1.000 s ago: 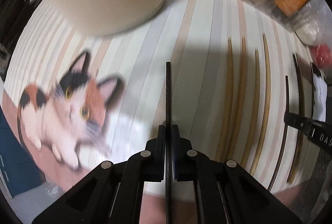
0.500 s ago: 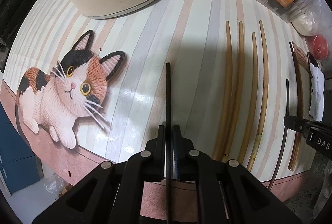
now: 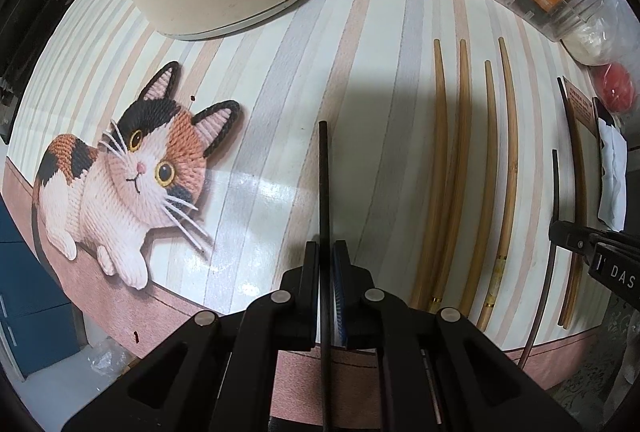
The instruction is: Organize utensils
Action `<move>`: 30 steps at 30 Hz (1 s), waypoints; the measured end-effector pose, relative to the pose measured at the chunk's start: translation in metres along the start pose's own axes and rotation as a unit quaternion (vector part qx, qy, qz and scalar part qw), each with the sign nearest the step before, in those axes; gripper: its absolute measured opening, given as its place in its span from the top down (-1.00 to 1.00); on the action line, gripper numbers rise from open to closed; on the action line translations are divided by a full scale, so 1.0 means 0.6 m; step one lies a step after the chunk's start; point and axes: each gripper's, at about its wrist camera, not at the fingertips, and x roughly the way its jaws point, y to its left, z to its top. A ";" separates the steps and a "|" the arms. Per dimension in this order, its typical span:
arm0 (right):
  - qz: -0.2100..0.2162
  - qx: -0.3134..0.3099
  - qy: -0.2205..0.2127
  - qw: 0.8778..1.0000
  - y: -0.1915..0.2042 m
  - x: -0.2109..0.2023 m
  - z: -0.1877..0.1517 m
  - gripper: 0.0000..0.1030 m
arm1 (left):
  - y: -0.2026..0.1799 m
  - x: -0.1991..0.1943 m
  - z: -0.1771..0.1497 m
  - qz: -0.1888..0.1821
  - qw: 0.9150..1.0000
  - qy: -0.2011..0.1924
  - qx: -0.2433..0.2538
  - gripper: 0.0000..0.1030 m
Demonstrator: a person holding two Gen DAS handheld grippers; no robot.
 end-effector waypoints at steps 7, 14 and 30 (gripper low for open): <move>-0.001 0.000 0.000 1.000 -0.011 0.002 0.004 0.91 | -0.002 0.000 0.003 0.004 1.000 0.005 0.007 0.88; 0.024 0.019 -0.020 0.999 -0.029 -0.002 -0.006 0.91 | 0.005 -0.008 -0.005 -0.009 1.000 -0.007 0.001 0.94; 0.095 0.006 -0.194 0.976 0.000 -0.198 -0.064 0.92 | 0.057 -0.249 -0.006 -0.048 0.983 -0.178 -0.026 0.94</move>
